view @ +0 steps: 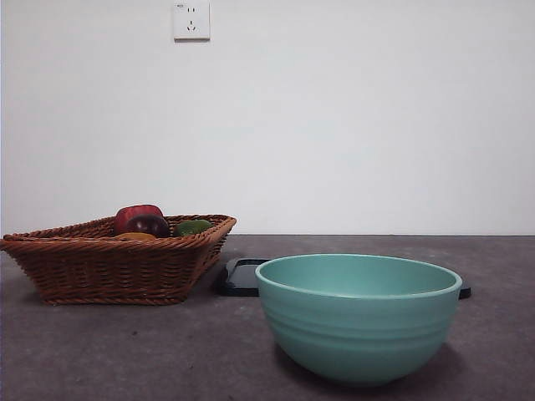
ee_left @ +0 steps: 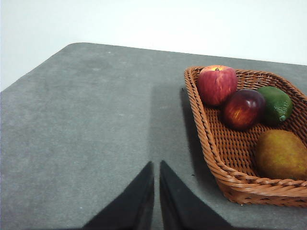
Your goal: Pick up the wifruite, put it on the bowl, pick up the plate, put it on desk
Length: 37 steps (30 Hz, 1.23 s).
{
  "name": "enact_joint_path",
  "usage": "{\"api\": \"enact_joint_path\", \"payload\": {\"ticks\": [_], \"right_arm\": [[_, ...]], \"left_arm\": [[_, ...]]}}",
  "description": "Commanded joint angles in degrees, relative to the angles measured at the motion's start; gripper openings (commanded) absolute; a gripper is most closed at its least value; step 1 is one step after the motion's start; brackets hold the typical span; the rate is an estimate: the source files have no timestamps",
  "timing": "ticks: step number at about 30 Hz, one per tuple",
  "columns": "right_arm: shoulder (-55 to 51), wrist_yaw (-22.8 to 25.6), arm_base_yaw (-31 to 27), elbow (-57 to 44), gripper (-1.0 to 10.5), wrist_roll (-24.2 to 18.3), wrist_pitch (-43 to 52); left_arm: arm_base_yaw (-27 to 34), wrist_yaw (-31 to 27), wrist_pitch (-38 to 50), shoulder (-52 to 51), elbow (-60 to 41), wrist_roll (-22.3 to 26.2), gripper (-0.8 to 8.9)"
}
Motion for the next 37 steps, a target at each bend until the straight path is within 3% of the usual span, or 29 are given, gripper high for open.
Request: {"api": "enact_joint_path", "payload": {"ticks": [1, 6, 10, 15, 18, 23, 30, 37], "right_arm": [[0.0, 0.2, -3.3, 0.7, 0.1, -4.0, 0.7], [-2.9, 0.1, -12.2, -8.0, 0.1, -13.5, 10.1], [-7.5, 0.0, -20.2, -21.6, 0.1, -16.3, 25.5], [-12.7, 0.0, -28.9, -38.0, 0.1, -14.7, 41.7], [-15.0, 0.3, -31.2, -45.2, 0.1, -14.4, 48.0], [-18.8, 1.8, -32.0, -54.3, 0.1, -10.5, 56.6], [-22.7, 11.1, -32.0, -61.5, 0.1, -5.5, 57.9], [-22.7, 12.3, -32.0, -63.0, 0.1, -4.5, 55.0]], "left_arm": [[0.0, 0.3, -0.3, -0.1, -1.2, 0.5, 0.19], [0.0, 0.3, -0.3, -0.1, -1.2, 0.5, 0.19], [0.0, 0.3, -0.3, -0.1, -1.2, 0.5, 0.19], [0.0, 0.3, -0.3, -0.1, -1.2, 0.5, 0.19], [0.0, 0.3, -0.3, -0.1, -1.2, 0.5, 0.19], [0.0, 0.3, -0.3, -0.1, -1.2, 0.5, 0.19], [0.0, 0.3, -0.3, -0.1, -1.2, 0.5, 0.19], [0.0, 0.3, -0.3, -0.1, -1.2, 0.5, 0.19]]}}
